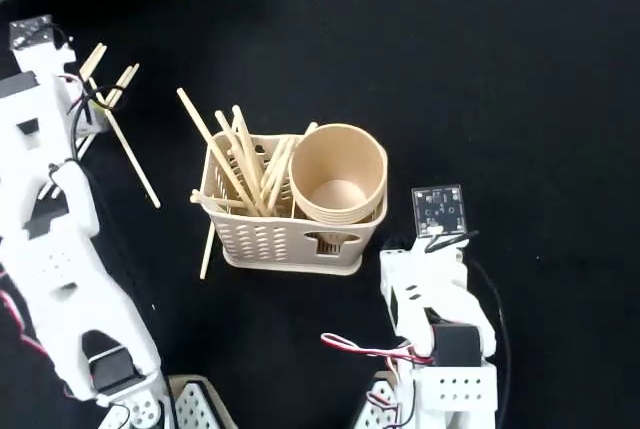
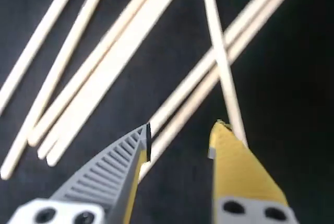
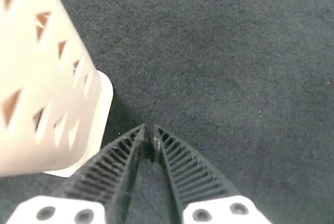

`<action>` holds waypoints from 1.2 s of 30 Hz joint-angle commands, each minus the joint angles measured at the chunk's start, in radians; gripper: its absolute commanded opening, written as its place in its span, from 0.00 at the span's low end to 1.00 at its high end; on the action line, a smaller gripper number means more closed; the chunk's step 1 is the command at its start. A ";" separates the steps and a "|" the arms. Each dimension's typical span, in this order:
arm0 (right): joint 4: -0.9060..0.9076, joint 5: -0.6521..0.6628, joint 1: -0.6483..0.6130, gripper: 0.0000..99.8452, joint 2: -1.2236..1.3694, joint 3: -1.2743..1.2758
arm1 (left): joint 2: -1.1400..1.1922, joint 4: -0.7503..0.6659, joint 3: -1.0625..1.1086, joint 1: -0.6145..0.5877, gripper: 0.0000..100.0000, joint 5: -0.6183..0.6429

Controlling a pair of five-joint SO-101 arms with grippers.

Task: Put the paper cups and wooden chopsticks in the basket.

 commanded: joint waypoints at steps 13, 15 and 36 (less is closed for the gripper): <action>0.008 0.000 -0.009 0.01 -0.054 -0.005 | 0.446 0.388 -0.670 0.018 0.03 -0.437; 0.008 0.000 -0.009 0.01 -0.054 -0.005 | 0.485 0.442 -0.737 0.025 0.03 -0.437; 0.006 0.000 -0.009 0.01 -0.054 -0.005 | 0.272 0.606 -1.024 -0.038 0.03 0.124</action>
